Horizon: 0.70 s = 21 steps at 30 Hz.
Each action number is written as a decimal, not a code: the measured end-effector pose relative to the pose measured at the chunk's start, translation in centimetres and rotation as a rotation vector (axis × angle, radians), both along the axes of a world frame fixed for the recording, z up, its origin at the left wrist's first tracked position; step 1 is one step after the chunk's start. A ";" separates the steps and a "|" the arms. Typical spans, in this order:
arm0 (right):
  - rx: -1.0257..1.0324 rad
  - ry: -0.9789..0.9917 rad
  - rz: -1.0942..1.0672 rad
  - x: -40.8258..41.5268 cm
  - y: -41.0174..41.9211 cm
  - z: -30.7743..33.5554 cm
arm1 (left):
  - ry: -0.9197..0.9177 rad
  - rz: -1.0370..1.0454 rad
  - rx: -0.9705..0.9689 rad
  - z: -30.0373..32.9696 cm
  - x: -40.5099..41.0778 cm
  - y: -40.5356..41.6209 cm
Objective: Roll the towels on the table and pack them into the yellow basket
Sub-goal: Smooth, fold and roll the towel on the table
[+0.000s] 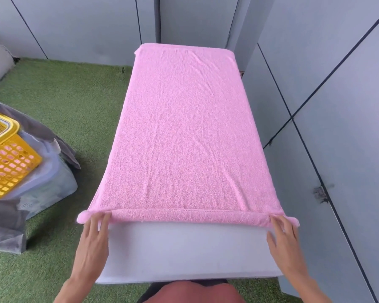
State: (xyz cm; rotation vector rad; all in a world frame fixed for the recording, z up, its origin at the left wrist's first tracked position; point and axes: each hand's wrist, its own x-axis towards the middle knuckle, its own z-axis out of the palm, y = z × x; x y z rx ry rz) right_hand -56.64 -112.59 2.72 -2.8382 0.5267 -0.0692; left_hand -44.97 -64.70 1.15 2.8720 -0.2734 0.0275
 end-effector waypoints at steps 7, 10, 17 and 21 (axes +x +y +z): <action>0.084 0.137 -0.028 3.5 -2.7 0.5 | 0.076 -0.052 -0.084 0.1 4.2 1.0; 0.061 0.275 0.036 2.2 -3.7 0.4 | 0.240 -0.090 0.000 -0.2 5.2 2.5; 0.342 0.128 -0.190 4.0 -3.3 2.6 | 0.362 0.098 -0.278 2.3 7.3 2.6; -0.056 -0.017 -0.167 2.6 -0.5 0.9 | 0.060 0.000 -0.056 1.9 4.9 1.2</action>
